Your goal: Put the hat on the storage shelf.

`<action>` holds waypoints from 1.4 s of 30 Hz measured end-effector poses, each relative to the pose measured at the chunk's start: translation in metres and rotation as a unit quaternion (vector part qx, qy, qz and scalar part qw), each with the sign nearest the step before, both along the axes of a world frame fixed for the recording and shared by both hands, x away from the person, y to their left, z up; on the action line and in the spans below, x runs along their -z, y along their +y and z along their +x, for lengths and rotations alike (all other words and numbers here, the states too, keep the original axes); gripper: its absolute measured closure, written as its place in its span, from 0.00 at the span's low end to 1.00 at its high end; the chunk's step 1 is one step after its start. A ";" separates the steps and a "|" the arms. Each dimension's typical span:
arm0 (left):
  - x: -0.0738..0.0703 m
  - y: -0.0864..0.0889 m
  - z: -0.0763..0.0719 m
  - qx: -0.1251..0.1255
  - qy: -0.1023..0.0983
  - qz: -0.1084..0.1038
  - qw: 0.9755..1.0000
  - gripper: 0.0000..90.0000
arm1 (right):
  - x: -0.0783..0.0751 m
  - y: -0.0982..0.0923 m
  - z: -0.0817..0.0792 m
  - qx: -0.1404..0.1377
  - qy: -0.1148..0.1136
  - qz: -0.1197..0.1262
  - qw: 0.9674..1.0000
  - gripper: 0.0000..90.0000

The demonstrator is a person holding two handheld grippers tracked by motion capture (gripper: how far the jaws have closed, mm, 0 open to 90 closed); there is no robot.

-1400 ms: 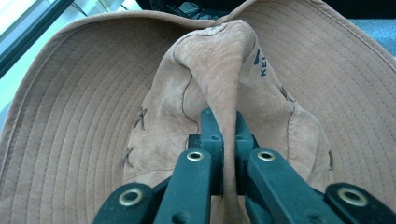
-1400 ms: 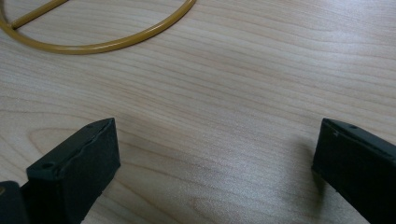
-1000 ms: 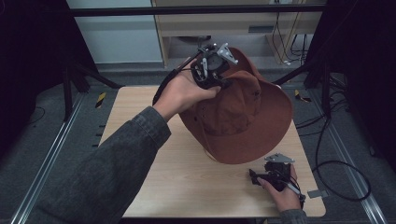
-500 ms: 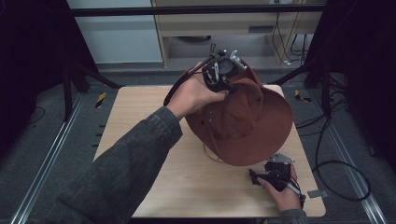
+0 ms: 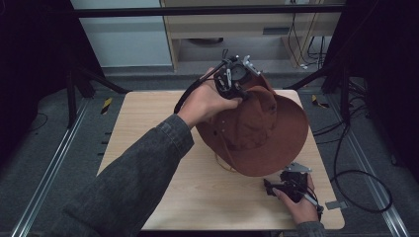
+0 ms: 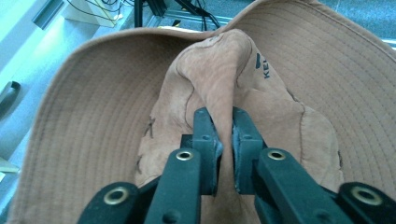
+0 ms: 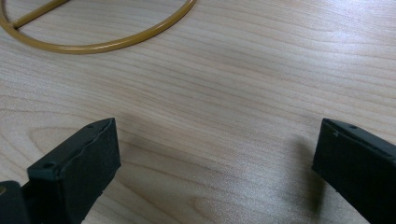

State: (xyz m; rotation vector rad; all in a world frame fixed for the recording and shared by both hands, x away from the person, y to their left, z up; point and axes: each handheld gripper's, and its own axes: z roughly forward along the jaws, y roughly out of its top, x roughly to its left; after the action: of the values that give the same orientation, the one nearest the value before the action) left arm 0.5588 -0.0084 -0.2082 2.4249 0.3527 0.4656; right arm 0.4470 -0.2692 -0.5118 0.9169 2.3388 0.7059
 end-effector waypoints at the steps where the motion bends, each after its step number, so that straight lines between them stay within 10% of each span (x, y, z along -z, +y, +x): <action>1: 0.000 0.001 0.000 -0.004 0.000 -0.006 1.000 0.89 | 0.000 0.000 0.000 0.000 0.000 0.000 1.000 0.01; 33: 0.002 0.009 -0.019 -0.027 -0.024 -0.048 0.998 0.15 | 0.000 0.000 0.000 0.002 0.000 -0.001 1.000 0.01; 42: 0.004 0.013 -0.029 -0.017 -0.031 -0.049 0.998 0.09 | 0.000 0.000 0.000 0.001 0.000 -0.001 1.000 0.01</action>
State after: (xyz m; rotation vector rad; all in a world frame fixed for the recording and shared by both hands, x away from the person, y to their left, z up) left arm 0.5299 0.0049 -0.2126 2.3068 0.3803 0.5256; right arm 0.4469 -0.2688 -0.5117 0.9193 2.3380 0.7034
